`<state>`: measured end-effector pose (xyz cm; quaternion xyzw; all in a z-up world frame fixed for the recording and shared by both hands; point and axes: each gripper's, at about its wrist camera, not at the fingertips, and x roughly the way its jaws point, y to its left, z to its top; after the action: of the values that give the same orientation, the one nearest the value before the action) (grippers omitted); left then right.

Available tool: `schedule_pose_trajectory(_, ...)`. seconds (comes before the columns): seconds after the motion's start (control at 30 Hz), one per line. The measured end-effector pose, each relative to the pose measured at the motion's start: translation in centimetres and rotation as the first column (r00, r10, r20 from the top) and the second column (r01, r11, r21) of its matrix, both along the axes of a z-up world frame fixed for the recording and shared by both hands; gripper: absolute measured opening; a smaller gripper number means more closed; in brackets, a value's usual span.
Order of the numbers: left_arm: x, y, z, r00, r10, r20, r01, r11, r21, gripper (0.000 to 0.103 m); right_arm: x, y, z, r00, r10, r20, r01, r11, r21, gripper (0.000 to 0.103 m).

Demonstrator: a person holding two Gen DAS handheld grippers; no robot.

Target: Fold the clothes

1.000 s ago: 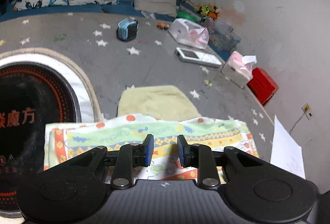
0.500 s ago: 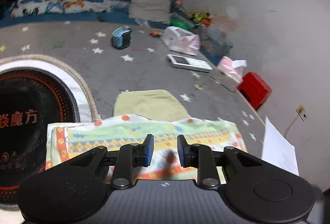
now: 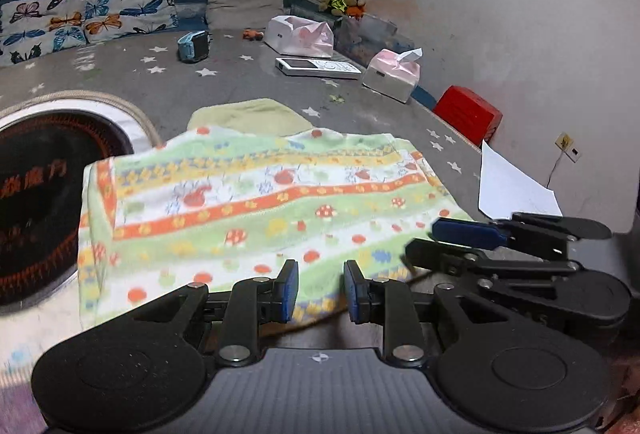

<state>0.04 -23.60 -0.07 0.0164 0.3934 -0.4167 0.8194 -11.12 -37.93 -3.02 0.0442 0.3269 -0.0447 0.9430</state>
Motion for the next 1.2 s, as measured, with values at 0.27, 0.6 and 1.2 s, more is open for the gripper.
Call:
schedule_pose_trajectory(0.27, -1.3, 2.4, 1.1, 0.998, 0.061, -0.008, -0.06, 0.998, 0.013, 0.031, -0.6, 2.3, -0.3, 0.999, 0.04, -0.005, -0.04, 0.999, -0.02, 0.041)
schedule_pose_trajectory(0.6, -2.5, 5.6, 1.4, 0.987, 0.161, 0.02, -0.162, 0.985, 0.066, 0.056, -1.7, 3.7, -0.7, 1.0, 0.005, -0.021, -0.005, 1.0, 0.007, 0.056)
schedule_pose_trajectory(1.2, -4.3, 10.5, 1.5, 0.943, 0.316, 0.104, -0.325, 0.942, 0.086, 0.101, -2.5, 5.1, -1.2, 0.995, -0.083, -0.048, 0.084, 0.996, 0.006, 0.082)
